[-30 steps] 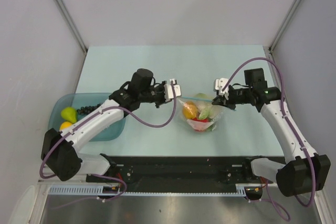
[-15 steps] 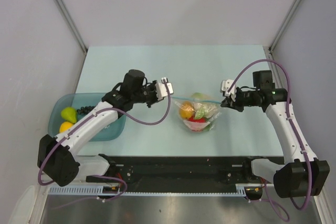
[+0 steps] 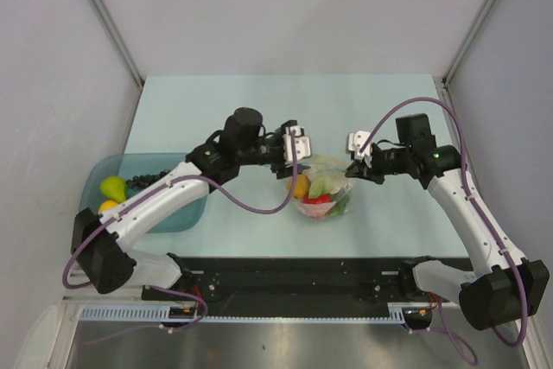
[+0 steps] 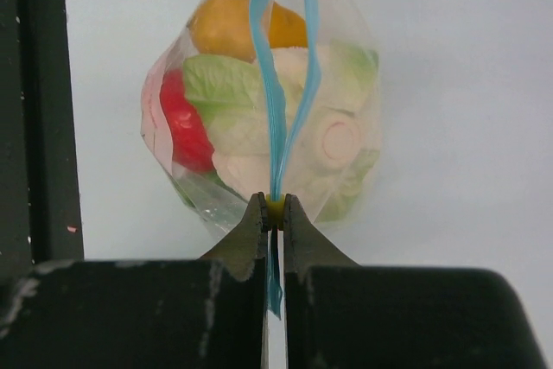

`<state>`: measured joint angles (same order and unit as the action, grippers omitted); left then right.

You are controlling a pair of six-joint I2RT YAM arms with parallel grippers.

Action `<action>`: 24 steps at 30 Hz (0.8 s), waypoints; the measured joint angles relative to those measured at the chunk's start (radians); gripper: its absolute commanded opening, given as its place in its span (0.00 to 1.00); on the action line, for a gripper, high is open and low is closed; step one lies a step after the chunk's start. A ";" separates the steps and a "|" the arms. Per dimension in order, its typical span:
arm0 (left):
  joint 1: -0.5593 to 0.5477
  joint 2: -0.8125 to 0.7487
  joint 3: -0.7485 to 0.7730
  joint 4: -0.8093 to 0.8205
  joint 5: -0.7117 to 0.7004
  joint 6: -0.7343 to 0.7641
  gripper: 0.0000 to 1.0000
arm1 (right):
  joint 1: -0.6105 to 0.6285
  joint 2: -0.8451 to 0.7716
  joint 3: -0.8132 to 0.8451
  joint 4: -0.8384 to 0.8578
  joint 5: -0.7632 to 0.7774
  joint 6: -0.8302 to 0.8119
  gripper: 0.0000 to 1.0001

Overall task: Place the food in the zip-top bag and seal the zipper
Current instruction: Unzip the zipper food storage bag at the center of the board.

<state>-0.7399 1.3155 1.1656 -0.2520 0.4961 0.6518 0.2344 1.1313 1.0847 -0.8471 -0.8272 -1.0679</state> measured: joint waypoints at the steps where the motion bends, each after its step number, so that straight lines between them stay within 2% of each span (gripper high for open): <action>1: -0.016 0.019 0.012 0.017 0.010 -0.007 0.68 | 0.008 0.000 0.000 0.010 0.000 0.010 0.00; 7: -0.097 0.160 0.019 0.104 0.074 -0.016 0.75 | 0.036 -0.007 0.000 0.063 0.005 0.072 0.00; 8: -0.103 0.183 0.019 0.111 0.082 -0.016 0.72 | 0.037 -0.010 0.000 0.066 0.006 0.077 0.00; 9: -0.108 0.200 0.019 0.114 0.085 -0.016 0.66 | 0.037 -0.014 0.000 0.068 0.008 0.082 0.00; 10: -0.113 0.219 0.020 0.116 0.088 -0.015 0.55 | 0.038 -0.018 0.000 0.068 0.008 0.087 0.00; 11: -0.116 0.234 0.022 0.116 0.090 -0.014 0.31 | 0.038 -0.023 0.000 0.068 0.010 0.090 0.00; 13: -0.118 0.257 0.028 0.114 0.092 -0.015 0.16 | 0.038 -0.033 0.000 0.066 0.013 0.093 0.00; 14: -0.119 0.265 0.034 0.116 0.092 -0.010 0.01 | 0.039 -0.036 0.000 0.064 0.016 0.093 0.05; 16: -0.119 0.270 0.049 0.113 0.091 -0.005 0.00 | 0.039 -0.043 -0.001 0.055 0.026 0.096 0.25; 17: -0.119 0.270 0.054 0.111 0.090 -0.001 0.00 | 0.039 -0.047 -0.002 0.053 0.027 0.099 0.47; 19: -0.116 0.270 0.060 0.105 0.091 0.000 0.00 | 0.035 -0.060 -0.002 0.050 0.034 0.103 0.71; 21: -0.113 0.266 0.061 0.081 0.091 0.000 0.00 | 0.009 -0.078 -0.002 0.037 0.035 0.092 0.73; 24: -0.109 0.252 0.061 0.056 0.091 0.000 0.00 | -0.055 -0.103 -0.002 0.005 0.034 0.068 0.65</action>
<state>-0.8486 1.5677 1.2266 -0.1963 0.5869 0.6518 0.1799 1.0286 1.0832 -0.8425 -0.7929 -0.9997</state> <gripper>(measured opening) 0.009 0.712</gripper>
